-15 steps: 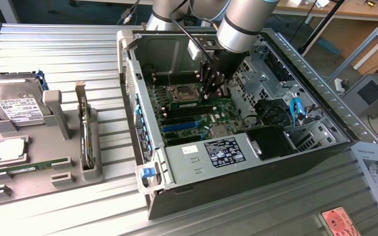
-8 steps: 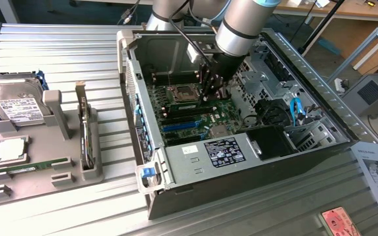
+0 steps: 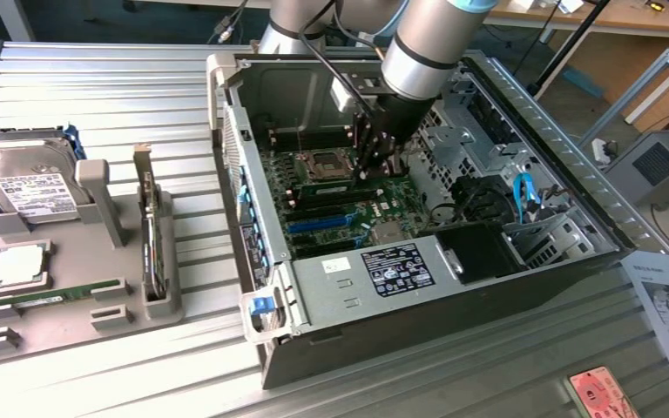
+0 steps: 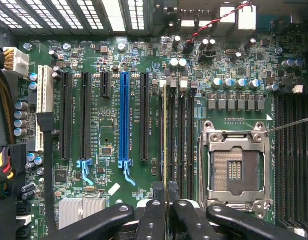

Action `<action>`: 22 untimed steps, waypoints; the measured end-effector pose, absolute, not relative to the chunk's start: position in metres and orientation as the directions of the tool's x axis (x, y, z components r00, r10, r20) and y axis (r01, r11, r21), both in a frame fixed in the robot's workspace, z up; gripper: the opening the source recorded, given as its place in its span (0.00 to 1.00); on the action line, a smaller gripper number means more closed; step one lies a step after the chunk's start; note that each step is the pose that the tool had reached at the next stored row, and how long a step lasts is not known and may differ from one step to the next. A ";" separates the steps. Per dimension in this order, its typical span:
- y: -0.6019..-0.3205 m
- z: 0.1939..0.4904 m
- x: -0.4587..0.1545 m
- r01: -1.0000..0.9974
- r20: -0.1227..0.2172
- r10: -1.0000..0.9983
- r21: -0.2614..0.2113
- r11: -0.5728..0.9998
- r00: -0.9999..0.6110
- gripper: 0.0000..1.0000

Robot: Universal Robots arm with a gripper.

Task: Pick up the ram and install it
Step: 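Insert the ram into the slot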

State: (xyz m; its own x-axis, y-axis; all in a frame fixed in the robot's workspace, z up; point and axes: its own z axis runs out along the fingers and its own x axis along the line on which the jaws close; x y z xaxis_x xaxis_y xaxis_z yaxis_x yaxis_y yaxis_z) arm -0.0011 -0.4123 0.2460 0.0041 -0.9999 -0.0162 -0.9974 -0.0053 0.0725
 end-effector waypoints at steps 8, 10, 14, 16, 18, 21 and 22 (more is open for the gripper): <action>-0.413 0.246 -0.001 -0.997 -0.016 -1.000 0.073 -0.005 0.004 0.12; -0.414 0.246 -0.001 -0.997 -0.016 -1.000 0.073 -0.005 0.004 0.12; -0.414 0.246 -0.001 -0.997 -0.016 -1.000 0.073 -0.005 0.004 0.12; -0.414 0.246 -0.001 -0.997 -0.016 -1.000 0.073 -0.005 0.004 0.12; -0.414 0.244 -0.001 -0.997 -0.016 -1.000 0.073 -0.005 0.004 0.12; -0.414 0.241 -0.001 -0.997 -0.016 -1.000 0.073 -0.005 0.004 0.12; -0.414 0.241 -0.001 -0.997 -0.016 -1.000 0.073 -0.005 0.004 0.12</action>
State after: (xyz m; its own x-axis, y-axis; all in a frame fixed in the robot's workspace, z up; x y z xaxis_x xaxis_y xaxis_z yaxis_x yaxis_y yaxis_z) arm -0.0010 -0.4141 0.2408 0.0042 -0.9999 -0.0158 -0.9973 -0.0054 0.0726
